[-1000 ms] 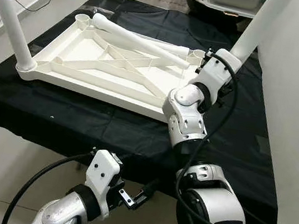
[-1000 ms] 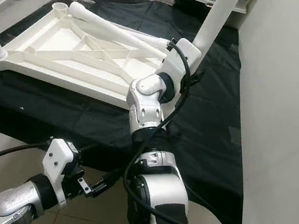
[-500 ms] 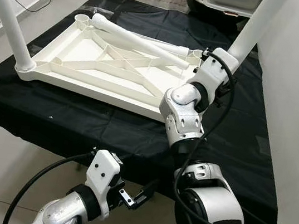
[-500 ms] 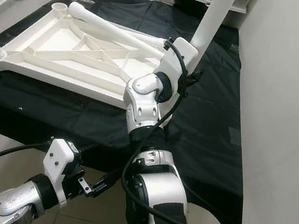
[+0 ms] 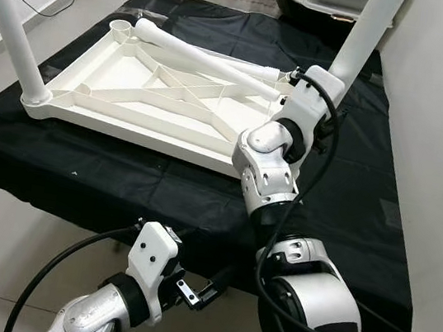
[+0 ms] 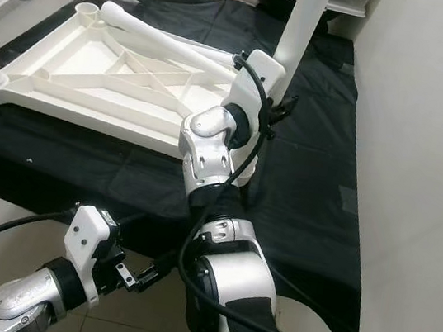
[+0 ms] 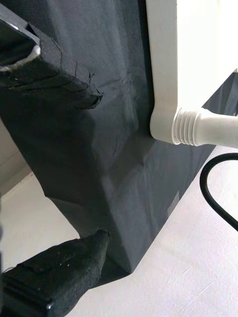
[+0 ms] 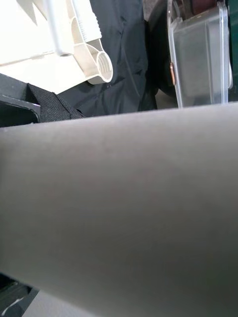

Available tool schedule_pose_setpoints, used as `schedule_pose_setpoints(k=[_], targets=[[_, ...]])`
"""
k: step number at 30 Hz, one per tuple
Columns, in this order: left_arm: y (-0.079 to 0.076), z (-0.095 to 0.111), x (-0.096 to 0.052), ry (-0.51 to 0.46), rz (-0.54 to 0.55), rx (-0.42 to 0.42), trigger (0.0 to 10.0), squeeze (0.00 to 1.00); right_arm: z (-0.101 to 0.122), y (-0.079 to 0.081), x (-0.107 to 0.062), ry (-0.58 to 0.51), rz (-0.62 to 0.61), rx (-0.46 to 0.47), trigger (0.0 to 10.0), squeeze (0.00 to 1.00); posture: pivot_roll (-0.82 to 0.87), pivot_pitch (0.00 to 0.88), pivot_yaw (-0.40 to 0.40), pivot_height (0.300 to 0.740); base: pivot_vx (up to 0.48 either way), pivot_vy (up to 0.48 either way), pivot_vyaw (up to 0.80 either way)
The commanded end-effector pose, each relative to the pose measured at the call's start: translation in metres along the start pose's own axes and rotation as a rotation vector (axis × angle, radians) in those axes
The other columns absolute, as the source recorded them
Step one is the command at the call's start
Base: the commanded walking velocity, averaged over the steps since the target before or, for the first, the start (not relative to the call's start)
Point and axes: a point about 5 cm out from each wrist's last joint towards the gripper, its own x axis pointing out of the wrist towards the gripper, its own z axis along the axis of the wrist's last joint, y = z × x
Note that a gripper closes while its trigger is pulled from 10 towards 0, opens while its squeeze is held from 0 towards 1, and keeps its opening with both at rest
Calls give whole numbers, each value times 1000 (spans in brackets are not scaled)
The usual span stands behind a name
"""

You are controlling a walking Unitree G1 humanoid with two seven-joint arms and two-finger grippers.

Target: Building children table

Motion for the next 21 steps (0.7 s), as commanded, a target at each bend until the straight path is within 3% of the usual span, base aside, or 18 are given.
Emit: schedule_pose_setpoints(k=[1, 9, 15, 21], targets=[[-2, -5, 1, 15, -10, -7, 10000, 0, 4, -3, 6, -12, -28, -13, 10000, 0, 100, 167, -81, 740, 0, 0, 0], [-2, -5, 1, 15, -11, -8, 10000, 0, 0, -3, 6, 16, -20, -14, 10000, 0, 100, 168, -79, 740, 0, 0, 0], [-2, -5, 0, 17, -11, -7, 10000, 0, -35, -8, 1, 128, 3, -77, 10000, 0, 103, 171, -79, 740, 0, 0, 0], [-2, -5, 0, 18, -11, -7, 10000, 0, -40, -8, 0, 148, 19, -72, 10000, 0, 101, 170, -78, 740, 0, 0, 0]])
